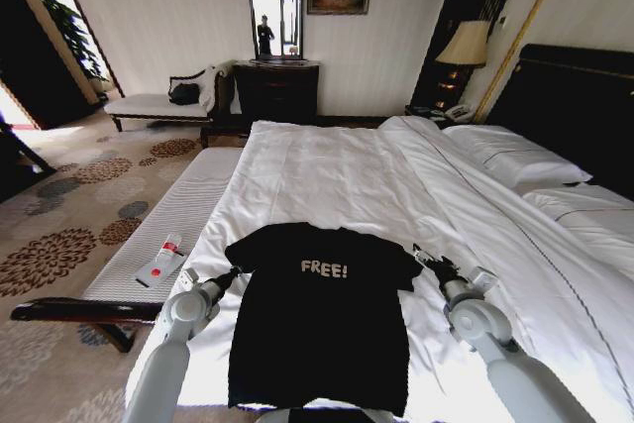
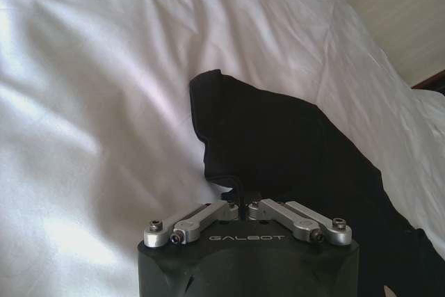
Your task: Fold the clothes on the bed.
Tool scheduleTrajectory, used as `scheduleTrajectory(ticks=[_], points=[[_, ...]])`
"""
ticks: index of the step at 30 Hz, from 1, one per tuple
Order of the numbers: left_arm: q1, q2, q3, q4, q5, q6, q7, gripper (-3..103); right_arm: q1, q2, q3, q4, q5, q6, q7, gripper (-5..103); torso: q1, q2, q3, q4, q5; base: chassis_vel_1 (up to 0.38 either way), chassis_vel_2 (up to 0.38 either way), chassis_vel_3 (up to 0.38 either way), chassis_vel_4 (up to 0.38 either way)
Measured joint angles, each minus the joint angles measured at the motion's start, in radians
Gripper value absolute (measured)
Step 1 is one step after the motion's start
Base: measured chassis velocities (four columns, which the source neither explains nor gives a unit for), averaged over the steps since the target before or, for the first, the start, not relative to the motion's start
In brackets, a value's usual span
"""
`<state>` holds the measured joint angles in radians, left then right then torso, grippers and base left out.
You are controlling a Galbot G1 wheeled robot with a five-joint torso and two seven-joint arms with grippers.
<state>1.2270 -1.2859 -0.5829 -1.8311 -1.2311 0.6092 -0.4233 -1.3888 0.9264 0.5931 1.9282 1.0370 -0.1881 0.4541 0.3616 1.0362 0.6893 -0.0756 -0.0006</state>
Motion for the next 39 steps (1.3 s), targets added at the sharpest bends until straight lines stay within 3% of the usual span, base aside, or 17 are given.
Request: scheduleTrajectory(ticks=[3,7,8,10,13,14,17,18,19,23,25,29,31,34,36,37,39], points=[[0.007,0.022,0.003,-0.006,0.100,-0.028,0.023,1,0.000,0.002,-0.002,-0.001,-0.001,0.001,0.000,100,0.000,0.000,0.000,0.0000,0.0000,0.000,0.000,0.000,0.000],[0.012,0.042,0.010,-0.020,0.153,-0.039,0.045,-1,-0.001,0.004,-0.004,-0.001,-0.001,0.001,0.000,100,0.000,0.000,0.000,0.0000,0.0000,0.000,0.000,0.000,0.000],[0.013,0.048,0.012,-0.027,0.159,-0.039,0.046,9,-0.001,0.006,-0.005,-0.001,-0.001,0.001,0.001,100,0.000,0.000,0.000,0.0001,0.0001,0.000,0.000,0.000,0.000],[0.014,0.049,0.013,-0.030,0.159,-0.039,0.046,9,-0.001,0.007,-0.005,0.000,-0.001,0.001,0.001,100,0.000,0.000,0.000,0.0001,0.0001,0.000,0.000,0.000,0.000],[0.033,0.053,0.012,-0.055,0.120,-0.012,0.020,25,-0.004,0.007,-0.004,0.008,0.000,0.001,0.003,100,0.000,0.000,0.000,0.0001,0.0000,0.000,0.000,0.000,0.000],[0.033,0.053,0.012,-0.055,0.120,-0.012,0.020,25,-0.004,0.007,-0.004,0.008,0.000,0.001,0.003,100,0.000,0.000,0.000,0.0001,0.0000,0.000,0.000,0.000,0.000],[0.065,0.059,0.006,-0.078,0.096,0.026,-0.018,41,-0.007,0.006,0.005,0.013,0.003,0.000,0.004,100,0.000,0.000,0.000,0.0001,0.0000,0.000,0.000,0.000,0.000],[0.074,0.060,0.003,-0.081,0.091,0.031,-0.025,41,-0.007,0.005,0.007,0.015,0.004,0.000,0.004,100,0.000,0.000,0.000,0.0002,0.0001,0.000,0.000,0.000,0.000],[0.074,0.060,0.003,-0.081,0.091,0.031,-0.025,41,-0.007,0.005,0.007,0.015,0.004,0.000,0.004,100,0.000,0.000,0.000,0.0002,0.0001,0.000,0.000,0.000,0.000],[0.090,0.053,0.001,-0.089,0.084,0.036,-0.032,63,-0.011,0.005,0.012,0.024,0.005,0.000,0.006,100,0.000,0.000,0.000,0.0001,0.0000,0.000,0.000,0.000,0.000],[0.095,0.049,0.000,-0.097,0.082,0.037,-0.032,68,-0.013,0.006,0.013,0.027,0.006,-0.001,0.006,100,0.000,0.000,0.000,0.0000,0.0000,0.000,0.000,0.000,0.000],[0.127,0.041,-0.015,-0.147,0.080,0.039,-0.031,80,-0.021,0.009,0.021,0.034,0.006,-0.001,0.007,100,0.000,0.000,0.000,-0.0001,-0.0001,0.000,0.000,0.000,0.000],[0.158,0.038,-0.044,-0.215,0.075,0.035,-0.024,90,-0.025,0.009,0.029,0.034,0.011,-0.001,0.007,100,0.000,0.000,0.000,0.0000,0.0000,0.000,0.000,0.000,0.000],[0.176,0.045,-0.073,-0.288,0.075,0.020,-0.007,95,-0.025,0.008,0.038,0.030,0.055,-0.005,0.008,100,0.000,0.000,0.000,0.0003,0.0000,0.000,0.000,0.000,0.000],[0.182,0.072,-0.107,-0.381,0.081,-0.008,0.013,99,-0.016,0.006,0.051,0.029,0.191,-0.033,0.029,100,0.000,0.000,0.000,-0.0002,0.0002,0.000,0.000,0.000,0.000],[0.182,0.072,-0.107,-0.381,0.081,-0.008,0.013,99,-0.016,0.006,0.051,0.029,0.191,-0.033,0.029,100,0.000,0.000,0.000,-0.0002,0.0002,0.000,0.000,0.000,0.000],[0.190,0.093,-0.136,-0.455,0.083,-0.029,0.020,100,0.006,0.013,0.054,0.021,0.299,-0.055,0.042,100,0.000,0.000,0.000,-0.0001,0.0001,0.000,0.000,0.000,0.000]])
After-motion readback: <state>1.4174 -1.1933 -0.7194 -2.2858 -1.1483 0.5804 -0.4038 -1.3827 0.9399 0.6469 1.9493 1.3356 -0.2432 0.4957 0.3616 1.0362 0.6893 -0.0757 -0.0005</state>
